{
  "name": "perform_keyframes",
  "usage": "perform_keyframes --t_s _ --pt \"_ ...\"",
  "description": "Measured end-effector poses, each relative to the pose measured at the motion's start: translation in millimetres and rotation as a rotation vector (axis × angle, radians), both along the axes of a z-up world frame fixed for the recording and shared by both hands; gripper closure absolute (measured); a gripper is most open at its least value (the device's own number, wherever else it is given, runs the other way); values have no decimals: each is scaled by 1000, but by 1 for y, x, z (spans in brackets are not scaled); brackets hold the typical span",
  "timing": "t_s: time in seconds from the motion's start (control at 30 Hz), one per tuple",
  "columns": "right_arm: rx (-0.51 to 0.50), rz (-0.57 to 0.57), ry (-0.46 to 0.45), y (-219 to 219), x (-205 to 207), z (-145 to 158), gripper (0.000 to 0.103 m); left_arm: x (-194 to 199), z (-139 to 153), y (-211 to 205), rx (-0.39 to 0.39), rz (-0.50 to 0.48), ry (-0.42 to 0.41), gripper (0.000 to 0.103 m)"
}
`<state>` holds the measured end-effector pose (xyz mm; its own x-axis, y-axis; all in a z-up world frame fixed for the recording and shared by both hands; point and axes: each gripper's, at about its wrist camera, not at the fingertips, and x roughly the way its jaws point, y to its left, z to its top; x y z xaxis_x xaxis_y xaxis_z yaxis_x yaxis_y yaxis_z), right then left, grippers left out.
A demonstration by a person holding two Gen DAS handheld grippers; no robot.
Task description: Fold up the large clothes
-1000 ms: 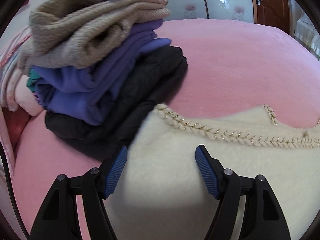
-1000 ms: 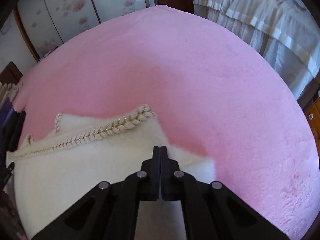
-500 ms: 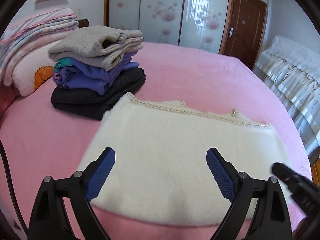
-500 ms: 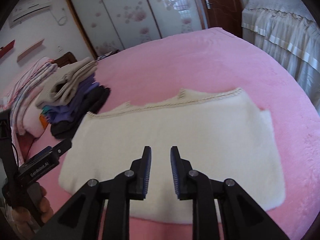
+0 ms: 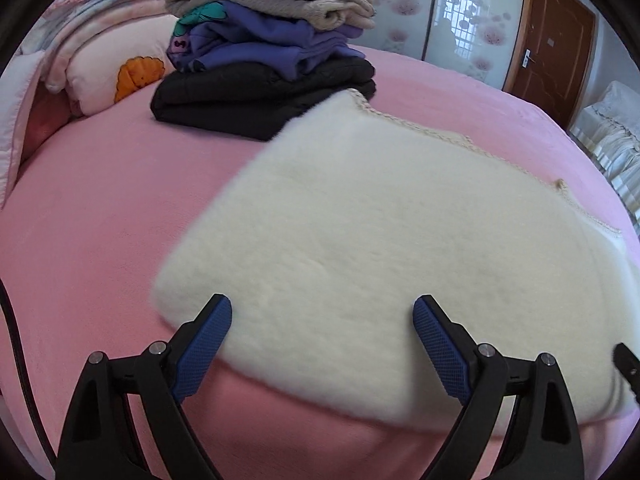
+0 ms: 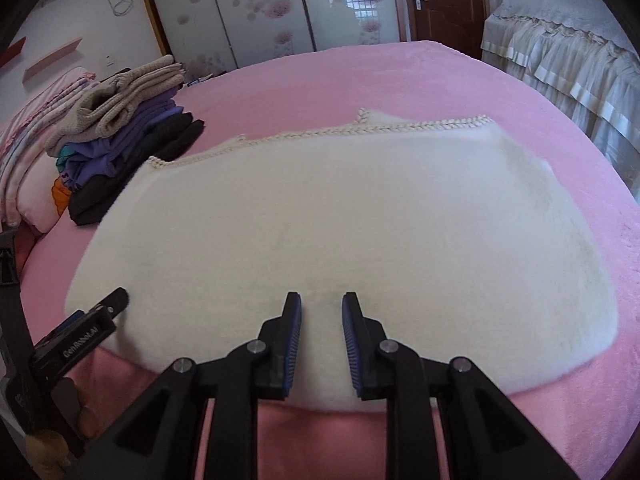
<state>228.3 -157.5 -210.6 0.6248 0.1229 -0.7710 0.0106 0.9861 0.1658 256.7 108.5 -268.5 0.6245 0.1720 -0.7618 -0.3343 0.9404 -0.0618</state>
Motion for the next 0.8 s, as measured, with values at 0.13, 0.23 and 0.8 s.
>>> perform_keyframes --t_s 0.13,0.23,0.8 --pt "-32 -70 10 -33 -2 -3 82 1 -2 18 1 11 -3 11" --pt "-110 -135 10 -60 -9 -5 82 -2 -2 32 43 61 8 11" --pt "-75 -228 -17 -76 -31 23 84 -37 30 75 -85 135 44 11"
